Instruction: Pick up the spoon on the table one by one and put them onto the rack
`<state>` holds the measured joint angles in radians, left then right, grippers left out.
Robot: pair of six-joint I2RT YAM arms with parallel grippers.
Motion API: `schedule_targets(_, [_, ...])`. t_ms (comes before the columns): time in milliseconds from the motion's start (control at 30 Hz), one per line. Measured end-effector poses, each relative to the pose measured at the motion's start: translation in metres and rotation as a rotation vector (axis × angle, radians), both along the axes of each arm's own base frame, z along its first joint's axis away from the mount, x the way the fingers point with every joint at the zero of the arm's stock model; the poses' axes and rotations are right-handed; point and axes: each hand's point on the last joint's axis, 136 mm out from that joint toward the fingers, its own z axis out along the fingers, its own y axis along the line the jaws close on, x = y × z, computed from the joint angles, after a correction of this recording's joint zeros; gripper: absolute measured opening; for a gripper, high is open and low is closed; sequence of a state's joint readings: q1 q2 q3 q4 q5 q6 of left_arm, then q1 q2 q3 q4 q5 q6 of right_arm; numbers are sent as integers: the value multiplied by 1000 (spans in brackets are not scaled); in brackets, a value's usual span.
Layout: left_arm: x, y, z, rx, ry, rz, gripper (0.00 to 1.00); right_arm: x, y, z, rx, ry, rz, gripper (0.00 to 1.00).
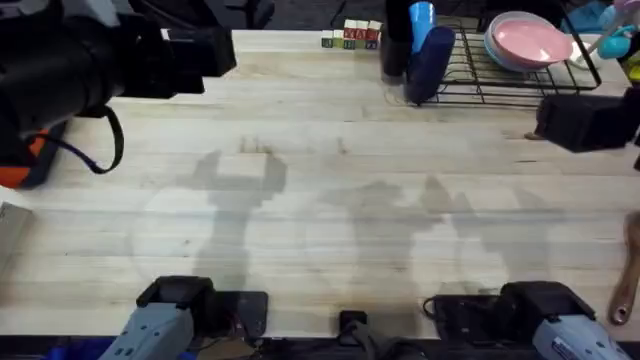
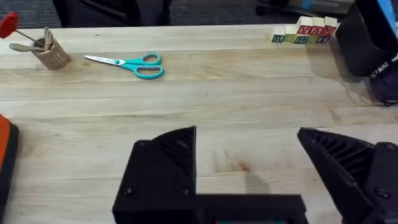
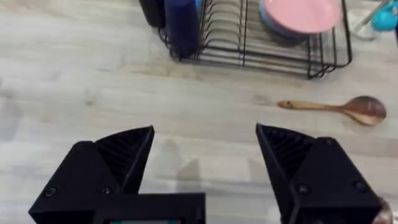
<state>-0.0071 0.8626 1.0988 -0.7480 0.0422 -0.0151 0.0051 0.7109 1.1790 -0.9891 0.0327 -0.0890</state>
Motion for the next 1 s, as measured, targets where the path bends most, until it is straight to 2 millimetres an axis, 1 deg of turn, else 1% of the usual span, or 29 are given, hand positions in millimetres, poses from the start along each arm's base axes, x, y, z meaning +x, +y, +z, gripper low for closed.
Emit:
schedule_targets(200, [1, 0, -2, 0, 6, 0, 994, -12, -2, -15, 17, 79, -25, 996])
schedule_targets(400, [0, 0, -3, 0, 11, 0, 993, -26, -24, -28, -2, 147, -181, 996])
schedule_targets(600, [0, 0, -3, 0, 12, 0, 993, -33, -41, -31, -15, 166, -289, 996])
schedule_targets(633, [0, 0, -3, 0, 13, -1, 993, -35, -51, -31, -10, 165, -351, 995])
schedule_targets(867, [0, -1, -3, -2, 12, -4, 993, -47, -83, -31, 0, 164, -535, 996])
schedule_targets(1000, [0, -1, -3, -4, 12, -6, 993, -61, -106, -31, 6, 166, -677, 995])
